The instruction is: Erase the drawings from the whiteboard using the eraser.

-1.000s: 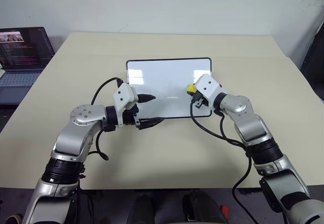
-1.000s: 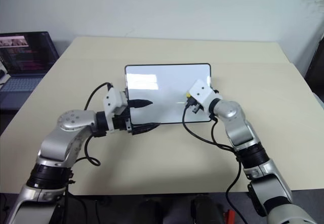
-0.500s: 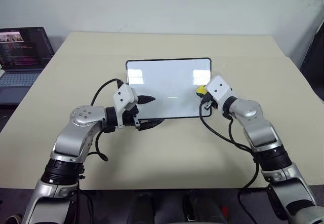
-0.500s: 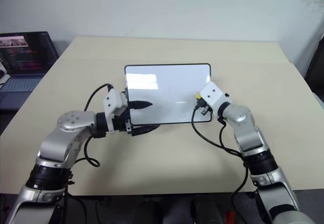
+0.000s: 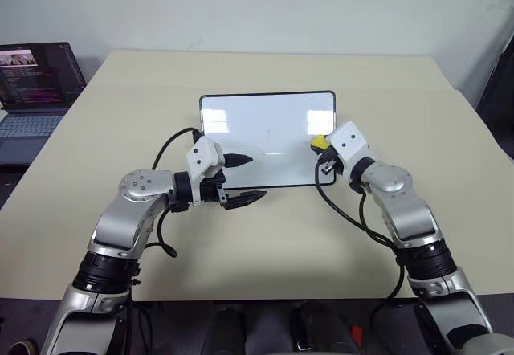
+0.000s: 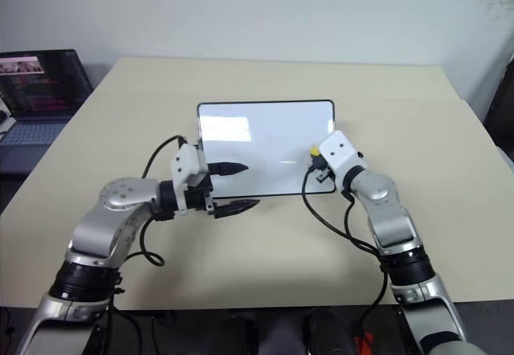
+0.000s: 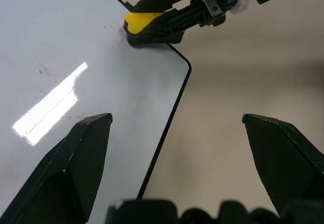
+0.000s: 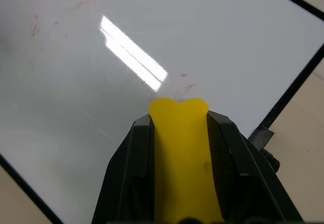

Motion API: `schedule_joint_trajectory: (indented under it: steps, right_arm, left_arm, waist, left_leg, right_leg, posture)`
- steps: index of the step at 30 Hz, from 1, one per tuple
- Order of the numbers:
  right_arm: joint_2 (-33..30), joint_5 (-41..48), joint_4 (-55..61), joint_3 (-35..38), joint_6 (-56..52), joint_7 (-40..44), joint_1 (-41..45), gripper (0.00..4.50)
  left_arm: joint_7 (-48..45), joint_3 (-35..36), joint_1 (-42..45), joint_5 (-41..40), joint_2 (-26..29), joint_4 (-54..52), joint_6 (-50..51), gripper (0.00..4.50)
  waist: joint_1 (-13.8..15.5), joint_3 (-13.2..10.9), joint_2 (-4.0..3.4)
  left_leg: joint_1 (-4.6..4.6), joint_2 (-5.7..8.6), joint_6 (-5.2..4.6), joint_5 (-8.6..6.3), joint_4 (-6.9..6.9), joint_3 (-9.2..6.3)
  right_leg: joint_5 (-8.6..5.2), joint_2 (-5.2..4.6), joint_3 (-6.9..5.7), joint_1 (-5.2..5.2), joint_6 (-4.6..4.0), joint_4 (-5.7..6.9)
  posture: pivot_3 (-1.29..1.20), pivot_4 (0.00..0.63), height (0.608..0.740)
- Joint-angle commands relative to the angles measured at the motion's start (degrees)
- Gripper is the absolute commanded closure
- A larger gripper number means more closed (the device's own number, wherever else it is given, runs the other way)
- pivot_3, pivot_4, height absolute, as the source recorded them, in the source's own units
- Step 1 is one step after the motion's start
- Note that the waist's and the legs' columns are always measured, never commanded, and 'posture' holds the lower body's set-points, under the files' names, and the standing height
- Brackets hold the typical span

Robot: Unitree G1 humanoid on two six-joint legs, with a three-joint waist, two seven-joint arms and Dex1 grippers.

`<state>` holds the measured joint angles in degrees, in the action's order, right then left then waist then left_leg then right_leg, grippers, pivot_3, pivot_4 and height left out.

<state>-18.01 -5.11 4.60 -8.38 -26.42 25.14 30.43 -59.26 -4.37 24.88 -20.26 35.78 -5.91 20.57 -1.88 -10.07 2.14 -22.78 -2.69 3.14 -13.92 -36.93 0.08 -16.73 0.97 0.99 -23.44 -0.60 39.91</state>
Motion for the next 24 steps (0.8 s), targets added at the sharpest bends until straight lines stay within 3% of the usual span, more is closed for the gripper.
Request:
schedule_joint_trajectory:
  steps: [1,6,11,24]
  right_arm:
    - [0.6,2.3,8.1,4.0,-1.3,-2.0,-3.0,3.4]
    - [0.6,2.8,17.6,6.5,-6.3,-4.4,-11.9,3.4]
    - [5.4,0.0,26.7,9.7,-11.1,-13.1,-26.3,3.4]
    - [8.1,1.3,20.8,11.8,-9.4,-18.1,-26.1,3.4]
  left_arm:
    - [-2.1,-0.1,1.5,-0.7,-0.3,0.5,-2.0,0.0]
    - [-5.5,-0.8,2.3,-1.6,-1.0,1.3,-3.0,0.0]
    - [-12.6,-5.2,5.3,-1.4,-4.6,4.5,-7.2,0.0]
    - [-19.8,-10.6,14.2,3.5,-11.8,19.6,-19.3,0.0]
  waist:
    - [0.1,0.0,0.0]
    - [0.5,0.0,0.01]
    - [0.7,0.0,0.04]
    - [0.0,0.0,-0.02]
  left_leg:
    - [-0.02,0.0,0.0,0.0,0.01,-0.01]
    - [-0.14,0.0,0.02,-0.02,0.01,-0.05]
    - [-0.14,0.03,0.03,-0.02,0.01,-0.06]
    - [-0.01,0.05,0.0,0.0,-0.04,0.03]
  right_leg:
    - [0.0,0.0,-0.02,-0.01,0.0,0.0]
    - [0.0,-0.06,-0.03,-0.01,-0.03,-0.1]
    - [-0.03,-0.07,-0.05,0.02,0.03,-0.13]
    - [-0.18,0.31,0.09,0.03,0.28,0.0]
  posture:
    - [0.0,0.15,0.74]
    - [0.0,0.15,0.74]
    - [0.0,0.15,0.74]
    - [0.0,0.15,0.74]
